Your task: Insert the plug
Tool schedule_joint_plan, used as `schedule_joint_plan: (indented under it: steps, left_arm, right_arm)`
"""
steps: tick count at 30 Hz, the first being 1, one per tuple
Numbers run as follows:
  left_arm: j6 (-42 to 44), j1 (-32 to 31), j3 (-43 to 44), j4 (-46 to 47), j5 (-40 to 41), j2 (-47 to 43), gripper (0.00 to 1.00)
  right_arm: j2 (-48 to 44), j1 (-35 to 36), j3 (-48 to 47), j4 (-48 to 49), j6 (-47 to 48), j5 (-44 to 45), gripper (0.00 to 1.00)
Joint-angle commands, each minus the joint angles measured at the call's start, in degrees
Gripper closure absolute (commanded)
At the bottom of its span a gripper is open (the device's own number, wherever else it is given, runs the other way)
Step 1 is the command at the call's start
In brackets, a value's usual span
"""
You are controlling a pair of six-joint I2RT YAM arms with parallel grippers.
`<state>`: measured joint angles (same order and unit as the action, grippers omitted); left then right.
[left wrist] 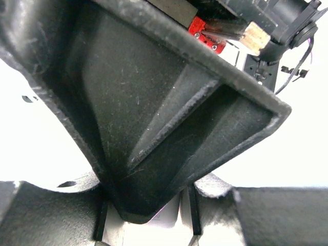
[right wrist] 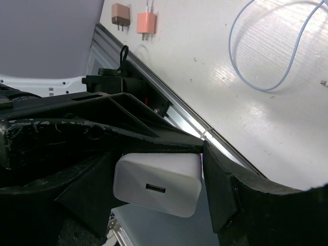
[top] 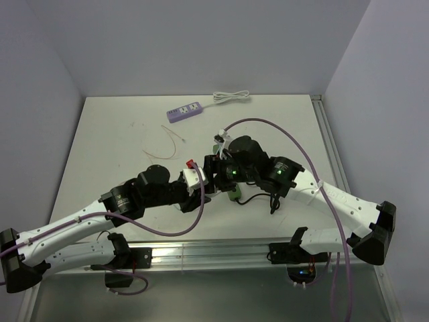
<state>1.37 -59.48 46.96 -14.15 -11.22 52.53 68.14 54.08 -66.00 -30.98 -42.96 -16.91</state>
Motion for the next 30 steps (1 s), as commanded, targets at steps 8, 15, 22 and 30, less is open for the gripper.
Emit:
schedule_joint_plan:
  steps: [8, 15, 22, 30]
  left_arm:
    - [-7.86, 0.07, 0.78, 10.1, 9.81, -2.17, 0.36]
    - [-18.14, 0.07, -3.45, 7.76, 24.47, -8.14, 0.06]
    - [-30.7, 0.07, -6.17, -0.08, 42.23, -22.97, 0.04]
    - [-32.83, 0.07, -10.22, -0.26, 47.18, -33.28, 0.01]
  right_arm:
    - [0.33, 1.55, 1.31, 1.98, -2.13, 2.3, 1.0]
    - [-0.02, -2.74, 2.27, 0.84, 2.17, 9.34, 1.0]
    - [-2.13, -11.27, 3.86, -4.35, 10.43, 23.13, 1.0]
    - [3.13, -19.35, 4.47, -2.88, 17.73, 31.94, 1.0]
